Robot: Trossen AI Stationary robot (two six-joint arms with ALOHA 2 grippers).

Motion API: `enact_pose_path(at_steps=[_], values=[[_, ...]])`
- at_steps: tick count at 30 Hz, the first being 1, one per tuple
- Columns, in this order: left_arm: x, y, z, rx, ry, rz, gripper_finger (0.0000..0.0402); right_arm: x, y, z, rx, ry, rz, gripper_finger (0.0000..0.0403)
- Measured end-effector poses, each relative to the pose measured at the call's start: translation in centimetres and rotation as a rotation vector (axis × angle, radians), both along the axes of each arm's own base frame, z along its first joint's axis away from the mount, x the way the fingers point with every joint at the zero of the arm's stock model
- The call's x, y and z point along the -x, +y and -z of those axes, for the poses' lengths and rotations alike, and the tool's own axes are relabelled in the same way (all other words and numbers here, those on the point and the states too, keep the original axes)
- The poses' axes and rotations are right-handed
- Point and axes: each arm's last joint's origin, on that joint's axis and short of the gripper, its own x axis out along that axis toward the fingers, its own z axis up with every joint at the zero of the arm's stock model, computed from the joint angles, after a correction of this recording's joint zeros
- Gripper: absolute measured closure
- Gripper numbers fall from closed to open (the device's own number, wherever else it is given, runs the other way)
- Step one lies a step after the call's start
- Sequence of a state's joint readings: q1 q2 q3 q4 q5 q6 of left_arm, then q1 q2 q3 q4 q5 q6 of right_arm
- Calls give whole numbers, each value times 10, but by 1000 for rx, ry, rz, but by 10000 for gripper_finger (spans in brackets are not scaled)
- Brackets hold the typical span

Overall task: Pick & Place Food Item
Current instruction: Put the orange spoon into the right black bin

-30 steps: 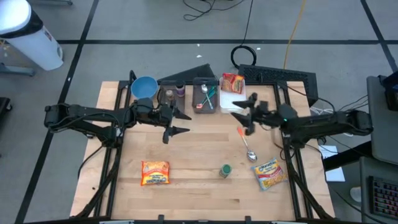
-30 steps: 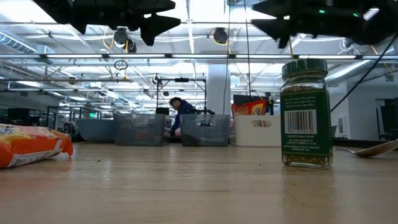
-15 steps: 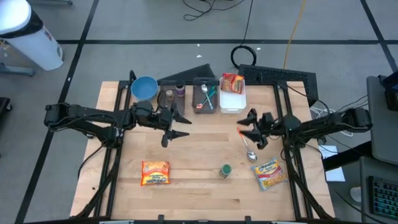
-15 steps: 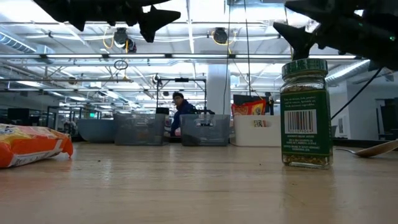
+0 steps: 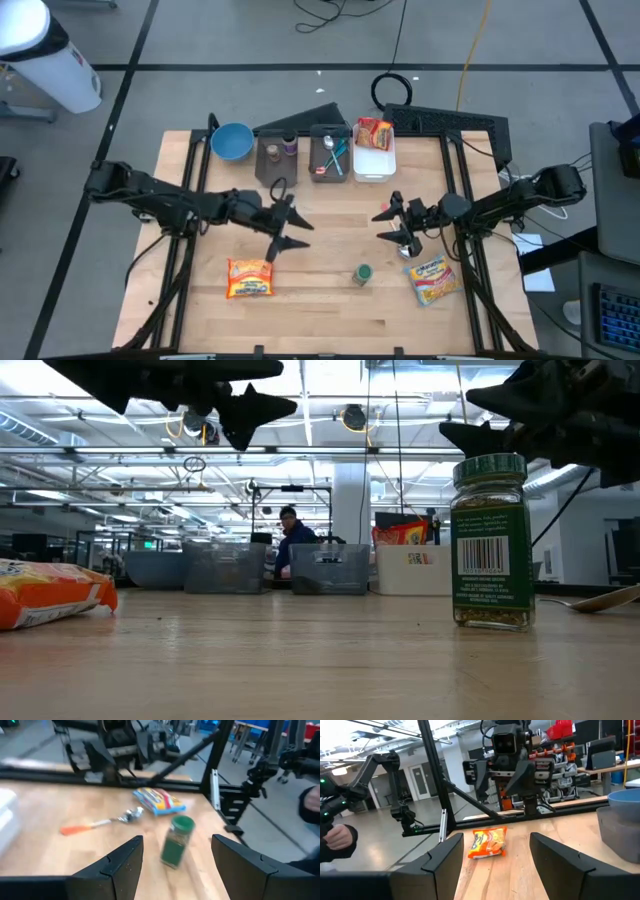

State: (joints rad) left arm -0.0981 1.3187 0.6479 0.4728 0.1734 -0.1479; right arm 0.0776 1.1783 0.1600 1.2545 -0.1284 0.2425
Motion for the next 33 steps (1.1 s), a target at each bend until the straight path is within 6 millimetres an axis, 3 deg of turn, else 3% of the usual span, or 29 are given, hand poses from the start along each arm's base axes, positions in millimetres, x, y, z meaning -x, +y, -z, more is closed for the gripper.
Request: enact_pose_path(at_steps=[13, 22, 28, 33], values=[[1, -34, 9, 114, 64, -6, 156, -1, 4, 12, 41, 122, -22, 181], [2, -37, 9, 117, 69, -45, 156, -9, 6, 26, 92, 446, -32, 181], [0, -27, 10, 55, 55, -81, 156, -20, 4, 7, 169, 762, 78, 181], [-2, -16, 13, 28, 81, -116, 156, -22, 2, -11, 47, 900, 193, 181]])
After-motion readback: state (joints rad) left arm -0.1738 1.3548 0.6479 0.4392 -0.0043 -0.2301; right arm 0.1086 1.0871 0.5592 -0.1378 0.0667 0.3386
